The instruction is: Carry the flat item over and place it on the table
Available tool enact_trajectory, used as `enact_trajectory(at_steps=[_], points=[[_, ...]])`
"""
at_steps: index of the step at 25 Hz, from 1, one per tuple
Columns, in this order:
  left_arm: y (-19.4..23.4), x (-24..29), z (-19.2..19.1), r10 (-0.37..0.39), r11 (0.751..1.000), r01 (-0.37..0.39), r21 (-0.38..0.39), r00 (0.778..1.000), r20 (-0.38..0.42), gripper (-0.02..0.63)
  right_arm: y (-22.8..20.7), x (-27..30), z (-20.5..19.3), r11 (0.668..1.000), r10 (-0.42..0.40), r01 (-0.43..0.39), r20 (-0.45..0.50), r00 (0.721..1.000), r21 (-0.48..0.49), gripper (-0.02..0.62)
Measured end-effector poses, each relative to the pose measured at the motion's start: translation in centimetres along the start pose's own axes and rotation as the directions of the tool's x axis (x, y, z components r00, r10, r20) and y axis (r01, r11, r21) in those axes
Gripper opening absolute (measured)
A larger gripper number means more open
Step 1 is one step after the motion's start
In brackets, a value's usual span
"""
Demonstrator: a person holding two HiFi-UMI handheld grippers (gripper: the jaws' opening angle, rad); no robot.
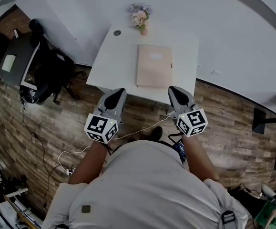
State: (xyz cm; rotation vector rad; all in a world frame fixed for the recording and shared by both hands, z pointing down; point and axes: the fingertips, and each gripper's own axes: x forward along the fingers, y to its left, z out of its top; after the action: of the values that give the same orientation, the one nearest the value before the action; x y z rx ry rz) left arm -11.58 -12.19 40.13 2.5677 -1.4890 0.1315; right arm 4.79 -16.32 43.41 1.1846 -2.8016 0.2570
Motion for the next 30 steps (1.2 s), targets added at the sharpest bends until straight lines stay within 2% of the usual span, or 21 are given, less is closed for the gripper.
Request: enact_trajectory(at_steps=[8, 15, 22, 30], points=[[1.2, -8.0, -1.1, -0.058, 0.998, 0.057, 0.015, 0.998, 0.014, 0.0, 7.2, -3.2, 0.0, 0.997, -0.073, 0.073, 0.004, 0.997, -0.033, 0.009], [0.9, -11.4, -2.3, -0.117, 0.993, 0.117, 0.011, 0.993, 0.016, 0.0, 11.3, -6.3, -0.6, 0.991, -0.129, 0.129, -0.011, 0.992, -0.046, 0.009], [-0.4, -12.4, -1.8, -0.14, 0.99, 0.139, 0.024, 0.99, 0.034, 0.0, 12.0, -8.5, 0.3, 0.988, -0.145, 0.145, 0.01, 0.989, -0.058, 0.009], [-3.5, -12.4, -1.0, -0.108, 0.993, 0.106, 0.041, 0.993, 0.049, 0.0, 11.2, -11.6, 1.2, 0.99, -0.122, 0.125, 0.04, 0.992, -0.067, 0.009]])
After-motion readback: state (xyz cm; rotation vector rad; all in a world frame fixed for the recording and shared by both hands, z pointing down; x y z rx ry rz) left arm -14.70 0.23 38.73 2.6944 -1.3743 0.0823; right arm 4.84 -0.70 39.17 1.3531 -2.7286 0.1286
